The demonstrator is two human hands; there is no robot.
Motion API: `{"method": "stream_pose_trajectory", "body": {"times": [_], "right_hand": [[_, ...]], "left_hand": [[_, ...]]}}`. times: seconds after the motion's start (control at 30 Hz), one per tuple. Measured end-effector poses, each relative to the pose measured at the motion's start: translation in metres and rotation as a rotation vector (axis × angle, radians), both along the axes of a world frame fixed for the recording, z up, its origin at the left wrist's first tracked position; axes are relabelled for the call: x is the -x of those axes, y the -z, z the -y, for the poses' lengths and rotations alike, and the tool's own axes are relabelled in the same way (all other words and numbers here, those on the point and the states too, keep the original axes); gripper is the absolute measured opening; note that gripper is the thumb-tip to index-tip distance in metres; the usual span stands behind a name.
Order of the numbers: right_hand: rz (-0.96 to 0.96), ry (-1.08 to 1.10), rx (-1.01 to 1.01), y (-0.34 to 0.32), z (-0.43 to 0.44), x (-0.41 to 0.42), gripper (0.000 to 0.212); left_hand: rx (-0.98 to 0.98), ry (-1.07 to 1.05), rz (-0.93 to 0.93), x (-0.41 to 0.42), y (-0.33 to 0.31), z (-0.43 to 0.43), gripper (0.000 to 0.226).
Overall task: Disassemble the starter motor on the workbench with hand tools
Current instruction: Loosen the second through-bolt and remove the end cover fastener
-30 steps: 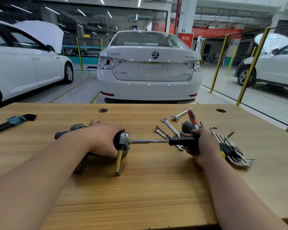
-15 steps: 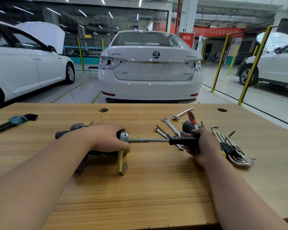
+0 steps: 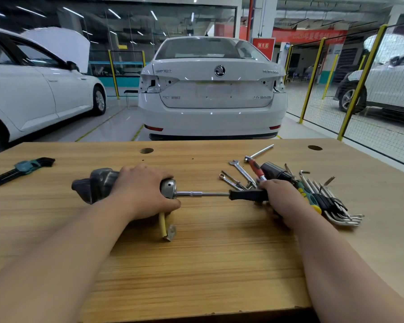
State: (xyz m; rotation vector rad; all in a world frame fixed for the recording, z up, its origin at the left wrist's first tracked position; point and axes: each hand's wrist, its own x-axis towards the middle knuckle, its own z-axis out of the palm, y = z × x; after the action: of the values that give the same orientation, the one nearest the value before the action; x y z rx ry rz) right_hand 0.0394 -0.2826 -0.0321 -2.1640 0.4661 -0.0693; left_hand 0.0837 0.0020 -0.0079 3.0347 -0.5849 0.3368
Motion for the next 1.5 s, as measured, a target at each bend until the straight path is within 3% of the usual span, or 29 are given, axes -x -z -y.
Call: {"method": "stream_pose_trajectory", "body": {"times": [0.03, 0.1, 0.53, 0.67, 0.77, 0.83, 0.93, 1.13, 1.3, 1.43, 1.5], "right_hand": [[0.004, -0.061, 0.131, 0.000, -0.003, 0.000, 0.030], [0.010, -0.106, 0.200, 0.000, -0.008, 0.002, 0.028], [0.097, -0.191, 0.141, 0.005, -0.004, 0.006, 0.016], [0.197, -0.163, -0.104, 0.010, 0.003, 0.009, 0.025], [0.216, -0.163, -0.408, 0.013, 0.008, 0.010, 0.031], [0.224, -0.210, -0.425, 0.018, 0.012, 0.012, 0.042], [0.243, -0.227, -0.449, 0.025, 0.016, 0.014, 0.051], [0.265, -0.143, -0.673, 0.028, 0.016, 0.011, 0.044], [0.253, -0.102, -0.648, 0.030, 0.018, 0.010, 0.026], [0.204, -0.107, -0.389, 0.030, 0.017, 0.012, 0.020], [0.163, -0.076, -0.280, 0.027, 0.016, 0.011, 0.031]], "left_hand": [[0.016, -0.010, 0.012, -0.001, 0.000, -0.004, 0.074], [0.032, -0.029, 0.021, -0.004, 0.000, -0.013, 0.076], [-0.001, -0.044, 0.028, -0.005, 0.002, -0.018, 0.072], [-0.057, -0.057, 0.017, -0.006, 0.001, -0.016, 0.074], [-0.106, -0.080, -0.043, -0.006, -0.001, -0.015, 0.093], [-0.101, -0.109, -0.080, -0.007, -0.003, -0.013, 0.102], [-0.110, -0.109, -0.039, -0.006, -0.001, -0.011, 0.089], [0.017, 0.081, 0.147, 0.008, 0.019, -0.007, 0.040], [0.050, 0.079, 0.153, 0.008, 0.020, -0.008, 0.037], [0.058, 0.076, 0.164, 0.009, 0.020, -0.007, 0.036], [0.066, 0.075, 0.171, 0.008, 0.020, -0.007, 0.036]]}}
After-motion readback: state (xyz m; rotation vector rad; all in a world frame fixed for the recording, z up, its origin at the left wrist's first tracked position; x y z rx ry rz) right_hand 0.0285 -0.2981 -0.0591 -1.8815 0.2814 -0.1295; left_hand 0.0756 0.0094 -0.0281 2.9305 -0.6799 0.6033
